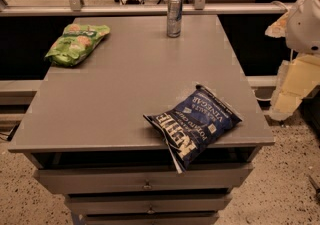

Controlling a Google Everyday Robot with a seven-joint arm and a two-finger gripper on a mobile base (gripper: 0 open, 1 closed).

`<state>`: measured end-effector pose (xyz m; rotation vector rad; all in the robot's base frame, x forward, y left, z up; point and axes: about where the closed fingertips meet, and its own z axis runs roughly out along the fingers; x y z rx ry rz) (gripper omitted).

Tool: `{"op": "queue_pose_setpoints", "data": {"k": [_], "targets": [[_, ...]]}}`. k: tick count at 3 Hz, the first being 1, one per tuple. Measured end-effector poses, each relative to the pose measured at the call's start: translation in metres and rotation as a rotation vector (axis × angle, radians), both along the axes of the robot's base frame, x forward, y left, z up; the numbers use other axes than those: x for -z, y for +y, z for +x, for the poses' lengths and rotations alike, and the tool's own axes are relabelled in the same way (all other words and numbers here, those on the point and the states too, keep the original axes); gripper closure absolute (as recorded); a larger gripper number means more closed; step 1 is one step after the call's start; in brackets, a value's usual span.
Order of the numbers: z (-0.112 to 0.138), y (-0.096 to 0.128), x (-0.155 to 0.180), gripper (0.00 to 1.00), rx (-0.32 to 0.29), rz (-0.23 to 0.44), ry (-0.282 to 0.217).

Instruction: Pick redbull can

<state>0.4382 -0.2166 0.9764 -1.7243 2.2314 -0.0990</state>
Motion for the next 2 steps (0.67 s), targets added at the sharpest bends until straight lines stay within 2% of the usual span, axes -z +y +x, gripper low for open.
{"op": "queue_pose_setpoints", "data": {"k": [1,2], "targets": [[0.004,0.001,0.001,0.00,0.000,0.006,-0.007],[0.038,0.007,0.006,0.00,-0.001,0.051,-0.057]]}}
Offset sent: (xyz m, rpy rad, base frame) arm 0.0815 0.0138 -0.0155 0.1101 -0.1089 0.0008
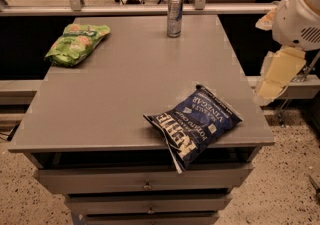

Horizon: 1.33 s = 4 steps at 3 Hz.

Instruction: Pick redbull can

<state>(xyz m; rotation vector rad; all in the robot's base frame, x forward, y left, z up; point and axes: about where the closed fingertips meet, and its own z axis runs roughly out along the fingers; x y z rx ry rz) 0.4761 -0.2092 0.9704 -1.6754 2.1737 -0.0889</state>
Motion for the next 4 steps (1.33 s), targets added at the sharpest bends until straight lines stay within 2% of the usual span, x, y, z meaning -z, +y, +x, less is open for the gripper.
{"op": "queue_pose_setpoints", "data": {"k": [1,2,3,4], "targets": [[0.064,0.006,0.006,0.00,0.015,0.076,-0.069],[0.131,0.015,0.017,0.00,0.042,0.161,-0.118],[0.207,0.032,0.035,0.00,0.106,0.260,-0.142],[0.256,0.043,0.051,0.00,0.164,0.335,-0.150]]}}
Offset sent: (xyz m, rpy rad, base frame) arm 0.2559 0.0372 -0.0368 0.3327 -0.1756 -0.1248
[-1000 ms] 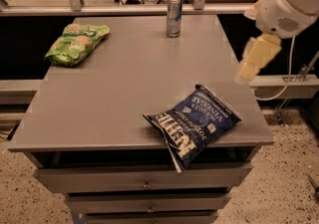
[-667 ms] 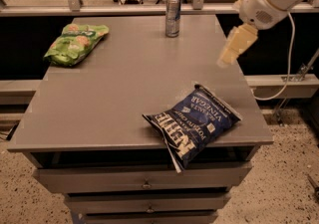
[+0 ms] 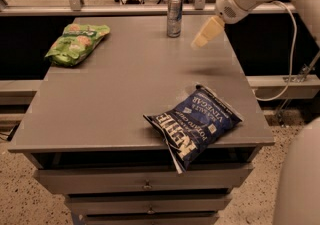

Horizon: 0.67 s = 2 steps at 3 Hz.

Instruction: Pick redbull can

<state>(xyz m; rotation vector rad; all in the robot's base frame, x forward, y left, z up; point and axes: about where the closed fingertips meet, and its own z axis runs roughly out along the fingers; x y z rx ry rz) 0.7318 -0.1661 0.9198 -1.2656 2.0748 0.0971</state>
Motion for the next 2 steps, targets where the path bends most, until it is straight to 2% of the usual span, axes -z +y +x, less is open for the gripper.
{"op": "queue_pose_setpoints", "data": {"k": [1,2], "targets": [[0.054,0.008,0.018,0.00,0.072,0.112,-0.020],[0.081,0.013,0.024,0.00,0.103,0.191,-0.043]]}}
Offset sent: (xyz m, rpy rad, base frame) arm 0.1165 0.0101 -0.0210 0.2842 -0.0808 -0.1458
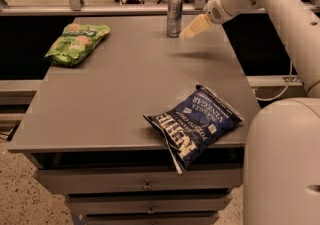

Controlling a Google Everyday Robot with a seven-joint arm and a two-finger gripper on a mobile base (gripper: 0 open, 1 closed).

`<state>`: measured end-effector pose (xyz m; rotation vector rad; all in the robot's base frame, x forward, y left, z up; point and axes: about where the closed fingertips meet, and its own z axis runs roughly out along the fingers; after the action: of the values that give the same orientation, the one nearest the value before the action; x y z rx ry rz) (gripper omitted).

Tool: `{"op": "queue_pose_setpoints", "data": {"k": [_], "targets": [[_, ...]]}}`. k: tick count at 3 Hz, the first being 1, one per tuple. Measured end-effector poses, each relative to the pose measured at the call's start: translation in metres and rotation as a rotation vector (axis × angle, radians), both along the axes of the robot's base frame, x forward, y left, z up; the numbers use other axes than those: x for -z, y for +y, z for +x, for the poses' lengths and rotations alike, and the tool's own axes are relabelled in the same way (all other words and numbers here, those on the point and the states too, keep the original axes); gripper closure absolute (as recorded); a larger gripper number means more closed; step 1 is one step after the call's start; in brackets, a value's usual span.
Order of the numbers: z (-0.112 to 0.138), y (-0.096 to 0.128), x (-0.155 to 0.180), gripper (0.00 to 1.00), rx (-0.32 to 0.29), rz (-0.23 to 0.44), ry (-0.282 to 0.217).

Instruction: Pick redbull can

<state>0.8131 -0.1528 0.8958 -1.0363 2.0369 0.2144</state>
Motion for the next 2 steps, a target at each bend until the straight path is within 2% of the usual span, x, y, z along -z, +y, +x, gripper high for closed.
{"op": "queue_pose_setpoints", "data": {"k": [1,2], "targets": [[0.021,0.014,0.000,0.00,-0.002,0.106,-0.043],[0.040,0.046,-0.007,0.00,-0.036,0.231,-0.099]]}}
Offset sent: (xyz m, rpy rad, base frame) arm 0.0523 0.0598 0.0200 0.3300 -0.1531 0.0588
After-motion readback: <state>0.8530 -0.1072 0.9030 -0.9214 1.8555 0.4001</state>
